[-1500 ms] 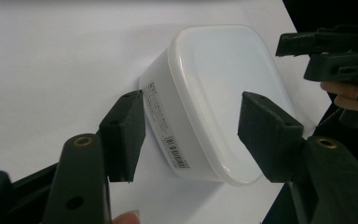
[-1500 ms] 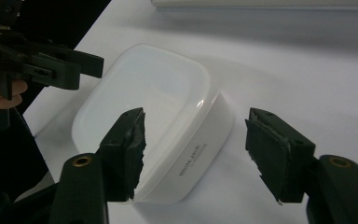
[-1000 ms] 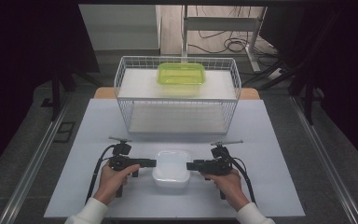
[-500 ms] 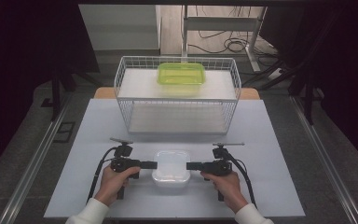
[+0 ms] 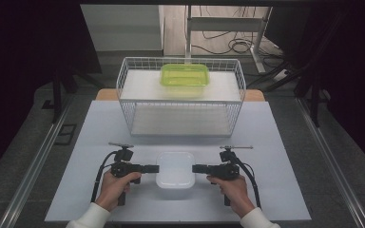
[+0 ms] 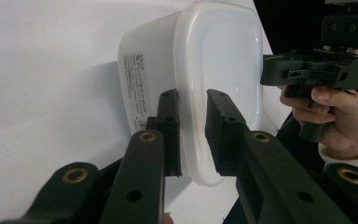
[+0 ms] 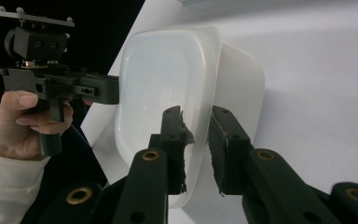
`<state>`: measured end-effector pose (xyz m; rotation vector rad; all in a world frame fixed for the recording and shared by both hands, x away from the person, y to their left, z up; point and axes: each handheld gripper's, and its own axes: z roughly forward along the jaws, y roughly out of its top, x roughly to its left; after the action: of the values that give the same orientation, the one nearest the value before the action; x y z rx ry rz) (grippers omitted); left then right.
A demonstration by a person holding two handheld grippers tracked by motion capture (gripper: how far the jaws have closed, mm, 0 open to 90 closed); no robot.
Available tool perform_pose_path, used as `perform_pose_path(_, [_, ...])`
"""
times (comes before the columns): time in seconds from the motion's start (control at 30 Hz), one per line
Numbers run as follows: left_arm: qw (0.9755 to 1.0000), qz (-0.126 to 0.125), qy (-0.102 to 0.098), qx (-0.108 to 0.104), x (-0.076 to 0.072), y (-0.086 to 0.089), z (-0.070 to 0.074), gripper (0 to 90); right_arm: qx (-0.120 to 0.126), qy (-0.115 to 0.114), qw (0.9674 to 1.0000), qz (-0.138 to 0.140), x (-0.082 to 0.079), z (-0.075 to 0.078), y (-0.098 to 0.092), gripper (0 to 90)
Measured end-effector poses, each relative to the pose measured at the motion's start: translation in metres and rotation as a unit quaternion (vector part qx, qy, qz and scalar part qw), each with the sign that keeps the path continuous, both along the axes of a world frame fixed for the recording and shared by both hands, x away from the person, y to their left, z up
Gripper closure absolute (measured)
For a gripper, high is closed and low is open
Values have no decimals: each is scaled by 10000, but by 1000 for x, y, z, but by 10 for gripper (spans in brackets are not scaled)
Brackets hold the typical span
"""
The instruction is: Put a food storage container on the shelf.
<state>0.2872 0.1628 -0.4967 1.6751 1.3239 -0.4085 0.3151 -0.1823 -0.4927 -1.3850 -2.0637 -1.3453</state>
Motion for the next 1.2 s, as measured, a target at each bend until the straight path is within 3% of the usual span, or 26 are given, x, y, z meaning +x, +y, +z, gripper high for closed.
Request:
perform_pose_path(0.2, [9999, -39, -134, 53, -1, -2, 2, 794, -166, -274, 9995, 11, -1, 6, -1, 773])
perform_pose_path(0.7, [9987, 114, -489, 130, -3, -4, 16, 786, -104, -716, 9972, 176, -2, 25, -1, 781])
perform_pose_path(1.2, [9972, 70, -714, 227, 0, -7, 28, 785, -45, -852, 9961, 207, 1, 34, -4, 785])
